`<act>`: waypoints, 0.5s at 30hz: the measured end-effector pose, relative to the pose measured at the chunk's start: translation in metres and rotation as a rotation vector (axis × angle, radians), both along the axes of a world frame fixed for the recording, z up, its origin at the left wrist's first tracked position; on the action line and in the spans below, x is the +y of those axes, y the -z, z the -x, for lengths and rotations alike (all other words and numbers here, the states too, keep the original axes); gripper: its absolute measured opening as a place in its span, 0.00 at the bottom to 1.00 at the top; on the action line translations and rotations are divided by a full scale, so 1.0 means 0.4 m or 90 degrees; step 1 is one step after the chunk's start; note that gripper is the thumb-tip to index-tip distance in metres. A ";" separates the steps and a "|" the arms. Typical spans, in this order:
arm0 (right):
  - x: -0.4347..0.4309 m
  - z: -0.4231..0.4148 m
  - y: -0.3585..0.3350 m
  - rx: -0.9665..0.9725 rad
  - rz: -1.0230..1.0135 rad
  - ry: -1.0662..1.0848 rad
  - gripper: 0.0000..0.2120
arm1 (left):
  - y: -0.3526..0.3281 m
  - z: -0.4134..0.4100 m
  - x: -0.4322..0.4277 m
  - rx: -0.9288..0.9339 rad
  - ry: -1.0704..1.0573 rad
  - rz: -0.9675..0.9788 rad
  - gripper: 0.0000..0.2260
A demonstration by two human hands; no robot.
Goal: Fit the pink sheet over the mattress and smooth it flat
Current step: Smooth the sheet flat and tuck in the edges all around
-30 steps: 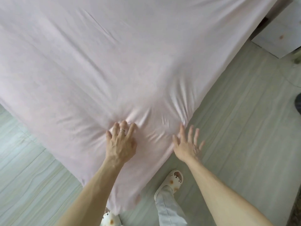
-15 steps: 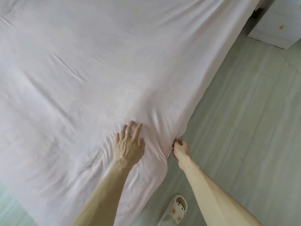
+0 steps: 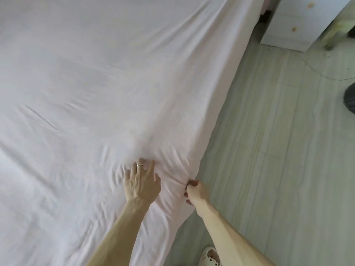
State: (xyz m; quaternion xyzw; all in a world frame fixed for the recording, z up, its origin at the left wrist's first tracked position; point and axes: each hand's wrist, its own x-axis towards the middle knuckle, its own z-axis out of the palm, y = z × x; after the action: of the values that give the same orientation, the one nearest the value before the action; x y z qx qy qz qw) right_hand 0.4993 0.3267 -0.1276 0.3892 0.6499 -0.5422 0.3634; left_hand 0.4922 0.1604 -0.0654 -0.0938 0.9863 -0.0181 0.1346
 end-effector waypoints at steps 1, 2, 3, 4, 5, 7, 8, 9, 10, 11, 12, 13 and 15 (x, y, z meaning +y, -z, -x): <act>0.011 0.026 -0.002 0.005 -0.018 0.000 0.10 | 0.002 0.023 0.004 0.018 0.019 -0.016 0.18; 0.022 0.048 -0.003 0.001 -0.038 0.024 0.12 | 0.006 0.039 0.008 0.028 0.030 -0.032 0.20; 0.033 0.077 0.000 -0.008 -0.043 0.056 0.14 | 0.009 0.064 0.012 0.026 0.034 -0.049 0.21; 0.042 0.103 0.000 -0.030 -0.030 0.092 0.16 | 0.011 0.087 0.017 0.020 0.035 -0.064 0.21; 0.048 0.123 -0.001 -0.071 -0.007 0.119 0.18 | 0.017 0.106 0.021 0.020 0.040 -0.072 0.22; 0.052 0.163 -0.001 -0.158 0.044 0.131 0.22 | 0.034 0.158 0.025 0.033 0.065 -0.089 0.22; 0.050 0.178 0.003 -0.181 0.059 0.132 0.24 | 0.042 0.185 0.027 0.041 0.075 -0.093 0.22; 0.046 0.203 0.014 -0.197 0.070 0.151 0.25 | 0.054 0.225 0.029 0.045 0.085 -0.098 0.22; 0.041 0.212 0.018 -0.208 0.081 0.170 0.28 | 0.060 0.251 0.033 0.048 0.094 -0.100 0.22; 0.036 0.236 0.035 -0.209 0.098 0.187 0.30 | 0.067 0.292 0.036 0.042 0.109 -0.107 0.23; 0.028 0.257 0.040 -0.199 0.117 0.208 0.30 | 0.073 0.328 0.039 0.036 0.122 -0.106 0.24; 0.028 0.269 0.049 -0.184 0.129 0.232 0.29 | 0.073 0.353 0.047 0.036 0.132 -0.114 0.24; 0.027 0.298 0.083 -0.155 0.115 0.264 0.26 | 0.083 0.399 0.058 0.019 0.160 -0.133 0.25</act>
State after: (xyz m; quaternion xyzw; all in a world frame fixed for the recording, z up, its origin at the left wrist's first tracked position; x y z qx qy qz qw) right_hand 0.3803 0.3375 -0.1608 0.5426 0.4564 -0.6103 0.3532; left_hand 0.3327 0.1834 -0.0986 0.0445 0.9887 0.0694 0.1254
